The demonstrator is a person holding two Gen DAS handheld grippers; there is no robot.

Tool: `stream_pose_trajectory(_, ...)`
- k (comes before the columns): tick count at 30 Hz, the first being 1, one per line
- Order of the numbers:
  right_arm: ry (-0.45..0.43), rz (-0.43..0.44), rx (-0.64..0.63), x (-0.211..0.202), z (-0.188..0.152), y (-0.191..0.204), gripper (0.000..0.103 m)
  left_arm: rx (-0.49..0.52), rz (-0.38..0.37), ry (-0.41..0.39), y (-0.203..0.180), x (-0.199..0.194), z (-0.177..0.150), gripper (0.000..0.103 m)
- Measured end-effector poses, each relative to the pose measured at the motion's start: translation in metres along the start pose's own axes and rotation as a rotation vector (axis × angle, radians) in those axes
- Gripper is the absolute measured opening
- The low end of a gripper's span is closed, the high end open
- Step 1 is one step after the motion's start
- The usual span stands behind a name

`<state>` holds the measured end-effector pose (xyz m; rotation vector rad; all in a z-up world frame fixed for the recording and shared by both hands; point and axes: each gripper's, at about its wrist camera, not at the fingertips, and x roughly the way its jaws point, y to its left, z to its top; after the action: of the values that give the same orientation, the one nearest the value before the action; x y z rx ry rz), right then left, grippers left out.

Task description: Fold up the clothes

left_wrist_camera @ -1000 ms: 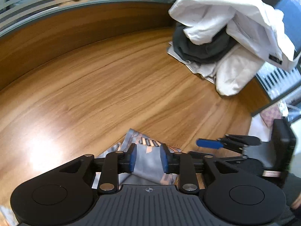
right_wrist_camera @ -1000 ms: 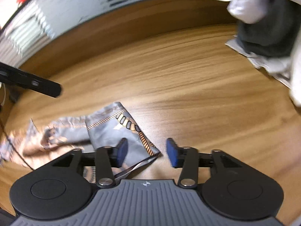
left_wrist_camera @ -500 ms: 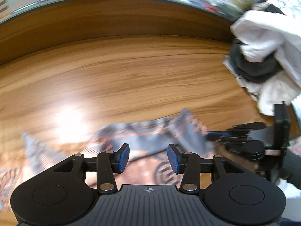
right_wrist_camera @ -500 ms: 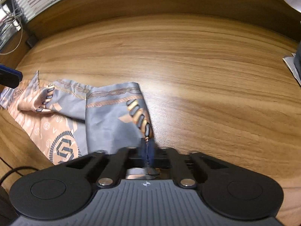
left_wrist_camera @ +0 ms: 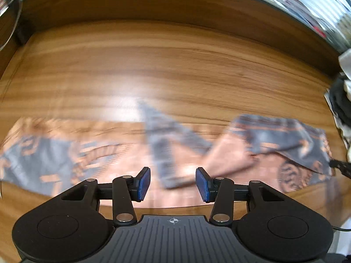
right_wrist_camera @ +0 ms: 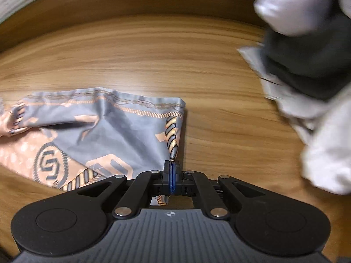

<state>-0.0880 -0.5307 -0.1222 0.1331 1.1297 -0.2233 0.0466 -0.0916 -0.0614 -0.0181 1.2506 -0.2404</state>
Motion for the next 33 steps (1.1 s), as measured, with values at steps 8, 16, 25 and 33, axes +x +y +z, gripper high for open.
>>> stream_pose_trajectory(8,0.041,-0.207,0.067,0.006,-0.006,-0.054,0.007,-0.031,0.013,-0.033,-0.019,0.017,-0.016,0.048)
stream_pose_trajectory(16,-0.015,-0.134,0.139,-0.025,-0.001,-0.064,0.031,0.001,0.000,-0.064,-0.047,0.050,-0.008,0.048)
stream_pose_trajectory(25,-0.073,-0.039,0.141,-0.058,0.006,-0.037,0.035,0.046,0.014,-0.080,-0.052,0.077,0.005,0.048)
stream_pose_trajectory(33,-0.087,0.010,0.144,-0.071,-0.001,-0.017,0.037,0.100,0.005,-0.123,-0.062,0.084,0.008,0.046)
